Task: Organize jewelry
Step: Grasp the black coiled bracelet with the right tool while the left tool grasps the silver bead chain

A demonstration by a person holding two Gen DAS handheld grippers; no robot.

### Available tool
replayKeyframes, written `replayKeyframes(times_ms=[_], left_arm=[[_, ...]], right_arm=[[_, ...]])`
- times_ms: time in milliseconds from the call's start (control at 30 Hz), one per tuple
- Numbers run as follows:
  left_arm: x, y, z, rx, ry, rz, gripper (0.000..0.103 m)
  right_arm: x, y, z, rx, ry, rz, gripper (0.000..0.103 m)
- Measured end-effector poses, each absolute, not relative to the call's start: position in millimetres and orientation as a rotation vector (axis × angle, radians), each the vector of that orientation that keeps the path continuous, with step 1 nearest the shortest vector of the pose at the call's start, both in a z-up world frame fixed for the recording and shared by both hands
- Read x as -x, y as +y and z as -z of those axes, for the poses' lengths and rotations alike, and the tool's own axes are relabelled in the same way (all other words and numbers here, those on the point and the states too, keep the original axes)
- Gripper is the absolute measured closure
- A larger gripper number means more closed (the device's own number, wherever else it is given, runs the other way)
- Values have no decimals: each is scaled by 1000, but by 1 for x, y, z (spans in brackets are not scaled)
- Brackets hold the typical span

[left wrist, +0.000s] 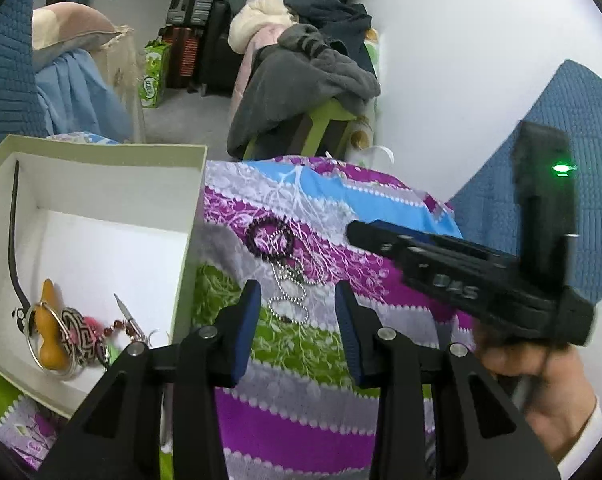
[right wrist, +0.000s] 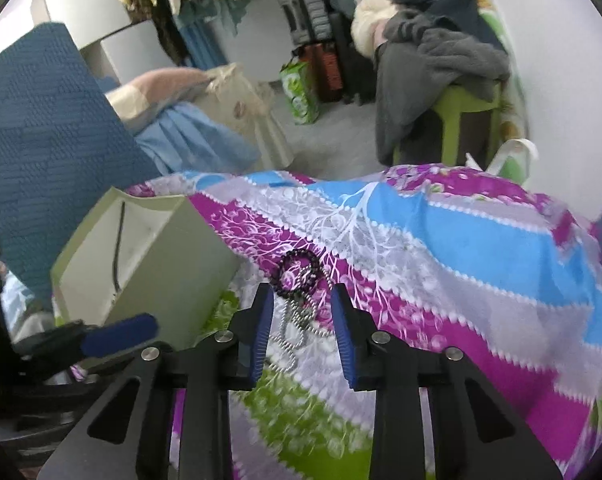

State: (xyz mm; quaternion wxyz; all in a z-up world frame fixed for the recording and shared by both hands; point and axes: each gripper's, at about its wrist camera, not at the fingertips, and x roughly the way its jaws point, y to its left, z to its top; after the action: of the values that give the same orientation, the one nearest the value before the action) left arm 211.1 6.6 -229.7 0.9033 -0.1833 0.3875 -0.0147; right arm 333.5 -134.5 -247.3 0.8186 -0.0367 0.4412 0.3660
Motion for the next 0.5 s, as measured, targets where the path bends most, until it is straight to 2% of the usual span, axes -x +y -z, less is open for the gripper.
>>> replayKeyframes(times_ms=[200,500], left_arm=[[-218,0,227,329,826,39,65],[-226,-10,227,348,851,72,66]], right_arm=[[-365,-113,277,89,1017,-847,84],[-377,-86,310,201,1078,-835,85]])
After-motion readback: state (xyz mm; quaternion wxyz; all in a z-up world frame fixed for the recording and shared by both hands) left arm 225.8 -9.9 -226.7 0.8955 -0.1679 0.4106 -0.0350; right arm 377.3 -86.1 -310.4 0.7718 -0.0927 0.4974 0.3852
